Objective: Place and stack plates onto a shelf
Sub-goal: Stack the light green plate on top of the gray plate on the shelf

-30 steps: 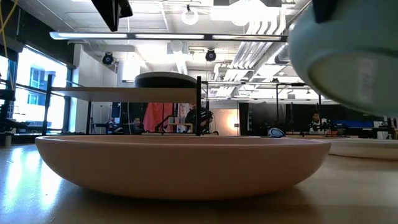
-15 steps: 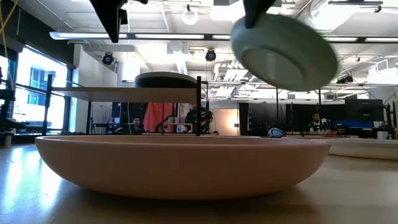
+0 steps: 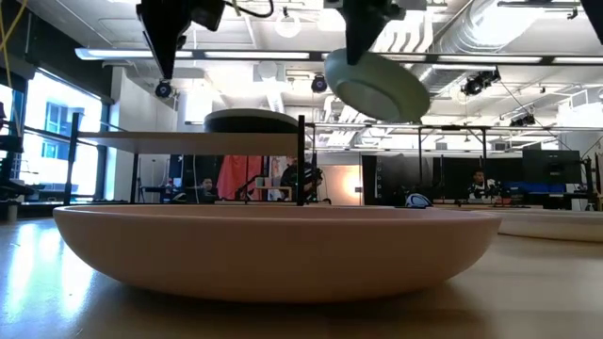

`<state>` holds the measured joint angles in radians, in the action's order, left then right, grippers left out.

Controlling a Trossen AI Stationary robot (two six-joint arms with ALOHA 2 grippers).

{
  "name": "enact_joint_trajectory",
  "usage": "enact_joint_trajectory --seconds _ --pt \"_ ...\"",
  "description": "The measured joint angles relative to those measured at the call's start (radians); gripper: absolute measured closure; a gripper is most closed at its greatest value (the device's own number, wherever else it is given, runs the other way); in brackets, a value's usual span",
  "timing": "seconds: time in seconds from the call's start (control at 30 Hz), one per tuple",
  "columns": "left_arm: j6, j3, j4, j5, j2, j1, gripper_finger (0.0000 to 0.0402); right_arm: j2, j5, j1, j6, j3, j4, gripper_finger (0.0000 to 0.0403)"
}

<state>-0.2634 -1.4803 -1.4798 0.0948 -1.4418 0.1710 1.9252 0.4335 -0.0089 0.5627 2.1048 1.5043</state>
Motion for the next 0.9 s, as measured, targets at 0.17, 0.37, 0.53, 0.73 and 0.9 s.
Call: enact_joint_trajectory --seconds 0.17,0.37,0.53,0.73,0.9 --pt "-0.05 0.0 -0.04 0.021 0.0 0.026 0.0351 -0.007 -0.045 -0.123 -0.232 0.002 -0.103 0.0403" --pt "-0.126 0.058 -0.054 0.031 0.044 0.033 0.0351 -0.009 -0.132 -0.244 -0.491 0.002 -0.25 0.0403" --pt "-0.237 0.13 -0.04 0.03 0.121 0.023 0.0351 -0.009 -0.187 -0.305 -0.698 0.002 -0.363 0.0403" --pt "-0.366 0.178 -0.013 0.037 0.2 0.023 0.0351 -0.009 -0.293 -0.347 -0.944 0.002 -0.526 0.0403" --pt "-0.471 0.211 -0.001 0.049 0.241 0.023 0.0351 -0.009 -0.383 -0.351 -1.171 0.002 -0.614 0.0403"
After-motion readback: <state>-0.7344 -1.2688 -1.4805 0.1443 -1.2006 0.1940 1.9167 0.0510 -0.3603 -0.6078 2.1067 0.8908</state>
